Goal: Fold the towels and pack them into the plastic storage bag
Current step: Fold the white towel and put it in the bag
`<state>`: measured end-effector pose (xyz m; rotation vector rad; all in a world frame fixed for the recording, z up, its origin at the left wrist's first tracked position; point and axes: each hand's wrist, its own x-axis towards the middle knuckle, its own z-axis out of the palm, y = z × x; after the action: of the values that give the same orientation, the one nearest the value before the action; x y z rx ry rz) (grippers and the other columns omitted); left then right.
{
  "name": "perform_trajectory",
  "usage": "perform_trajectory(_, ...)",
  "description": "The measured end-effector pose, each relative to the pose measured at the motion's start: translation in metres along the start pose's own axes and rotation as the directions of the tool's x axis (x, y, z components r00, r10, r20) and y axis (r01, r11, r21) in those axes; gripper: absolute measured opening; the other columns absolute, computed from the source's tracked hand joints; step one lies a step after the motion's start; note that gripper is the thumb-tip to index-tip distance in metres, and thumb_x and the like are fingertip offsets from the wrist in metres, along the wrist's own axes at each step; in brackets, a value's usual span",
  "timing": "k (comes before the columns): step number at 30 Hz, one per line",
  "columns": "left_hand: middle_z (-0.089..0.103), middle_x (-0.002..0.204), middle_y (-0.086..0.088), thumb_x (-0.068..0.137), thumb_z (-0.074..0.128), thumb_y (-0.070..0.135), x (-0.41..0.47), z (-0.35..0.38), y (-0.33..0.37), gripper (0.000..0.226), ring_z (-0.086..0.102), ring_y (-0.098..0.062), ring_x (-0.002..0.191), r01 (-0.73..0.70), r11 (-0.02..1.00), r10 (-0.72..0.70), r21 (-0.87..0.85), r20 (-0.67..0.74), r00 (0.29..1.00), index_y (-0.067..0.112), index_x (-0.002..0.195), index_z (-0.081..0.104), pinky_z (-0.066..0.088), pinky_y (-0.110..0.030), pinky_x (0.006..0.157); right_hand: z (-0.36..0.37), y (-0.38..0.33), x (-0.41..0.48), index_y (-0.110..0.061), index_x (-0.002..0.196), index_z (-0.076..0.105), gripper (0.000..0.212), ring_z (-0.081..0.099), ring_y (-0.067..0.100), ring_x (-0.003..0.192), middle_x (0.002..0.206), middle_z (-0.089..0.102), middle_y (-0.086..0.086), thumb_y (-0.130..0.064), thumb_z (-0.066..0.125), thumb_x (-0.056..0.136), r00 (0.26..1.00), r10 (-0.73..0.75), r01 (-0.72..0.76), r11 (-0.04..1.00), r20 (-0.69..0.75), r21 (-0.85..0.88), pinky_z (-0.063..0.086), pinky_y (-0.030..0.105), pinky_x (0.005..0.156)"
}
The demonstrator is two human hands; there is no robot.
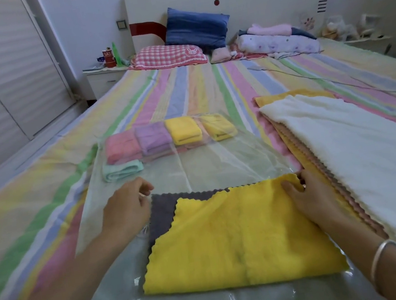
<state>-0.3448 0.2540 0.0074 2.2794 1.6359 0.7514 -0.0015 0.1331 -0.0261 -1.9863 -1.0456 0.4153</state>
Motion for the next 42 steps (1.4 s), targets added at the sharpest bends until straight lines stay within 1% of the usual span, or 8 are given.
perform_trajectory(3,0.064,0.083,0.014,0.091,0.059,0.027,-0.010,0.008,0.018,0.005,0.062,-0.013,0.080,0.000,1.000,0.001,-0.019,0.060,0.998,0.030,0.087,0.061,0.051,-0.034,0.070,0.001,0.003,0.000,-0.016,0.100,0.056,0.020,0.057,0.019,0.087,0.095,0.059,-0.001,-0.035,0.056,0.094,1.000,0.005,-0.003,0.999,0.027,-0.049,0.042,0.034,0.068)
perform_trajectory(6,0.064,0.069,0.011,0.084,0.060,0.057,-0.012,0.014,0.030,0.038,0.062,-0.013,0.071,0.115,0.982,-0.156,0.150,0.306,0.939,0.022,0.070,0.060,0.049,-0.029,0.063,0.003,0.005,0.001,-0.015,0.104,0.057,0.026,0.057,0.021,0.092,0.099,0.060,0.000,-0.039,0.054,0.094,0.999,0.012,-0.008,0.996,0.036,-0.085,0.044,0.035,0.073)
perform_trajectory(9,0.063,0.066,0.005,0.071,0.064,0.071,-0.013,0.019,0.036,0.049,0.061,-0.012,0.066,0.124,0.951,-0.219,0.282,0.332,0.917,0.024,0.062,0.055,0.038,-0.026,0.053,0.004,0.006,0.000,-0.015,0.108,0.058,0.029,0.058,0.021,0.095,0.104,0.062,0.000,-0.040,0.054,0.094,0.999,0.013,-0.010,0.996,0.032,-0.093,0.046,0.038,0.079)
perform_trajectory(12,0.066,0.082,0.007,0.072,0.068,0.064,-0.019,0.024,0.042,0.042,0.061,-0.010,0.077,0.122,0.960,-0.201,0.250,0.323,0.925,0.022,0.076,0.062,0.043,-0.026,0.059,0.004,0.006,-0.003,-0.017,0.114,0.058,0.032,0.058,0.022,0.100,0.109,0.060,-0.002,-0.041,0.053,0.095,0.999,0.020,-0.015,0.994,0.037,-0.107,0.046,0.037,0.081)
perform_trajectory(16,0.061,0.072,0.012,0.077,0.073,0.046,-0.027,0.019,0.037,0.021,0.058,-0.009,0.074,0.176,0.983,-0.182,0.048,0.306,0.934,0.031,0.072,0.060,0.044,-0.026,0.061,0.004,0.004,-0.004,-0.014,0.115,0.057,0.031,0.056,0.023,0.102,0.106,0.056,-0.003,-0.037,0.052,0.096,1.000,0.007,-0.004,0.994,0.027,-0.111,0.045,0.038,0.084)
perform_trajectory(24,0.061,0.072,0.014,0.087,0.067,0.038,-0.036,-0.003,0.015,0.007,0.060,-0.012,0.073,0.107,0.992,-0.099,0.071,-0.102,0.990,0.034,0.084,0.063,0.046,-0.028,0.059,0.005,0.007,0.001,-0.013,0.088,0.059,0.024,0.058,0.021,0.080,0.084,0.061,0.001,-0.036,0.053,0.095,0.999,-0.031,0.029,0.996,-0.017,-0.084,0.049,0.041,0.072)
perform_trajectory(32,0.058,0.087,0.007,0.087,0.064,0.042,-0.028,0.020,-0.004,0.020,0.057,-0.016,0.075,0.194,0.971,-0.186,0.137,-0.065,0.980,0.028,0.075,0.059,0.047,-0.032,0.060,0.006,0.003,0.006,-0.014,0.101,0.062,0.027,0.059,0.022,0.088,0.096,0.062,0.000,-0.039,0.054,0.094,0.999,-0.044,0.040,0.993,-0.031,-0.107,0.046,0.036,0.071)
perform_trajectory(42,0.069,0.073,0.003,0.073,0.081,0.034,0.002,0.017,-0.001,0.021,0.065,-0.015,0.074,0.344,0.925,-0.301,-0.159,0.244,0.922,0.019,0.070,0.067,0.052,-0.034,0.070,-0.005,-0.004,0.018,-0.020,0.099,0.058,0.019,0.056,0.020,0.087,0.096,0.059,-0.003,-0.039,0.057,0.093,0.997,-0.071,0.066,0.985,-0.028,-0.158,0.045,0.036,0.073)
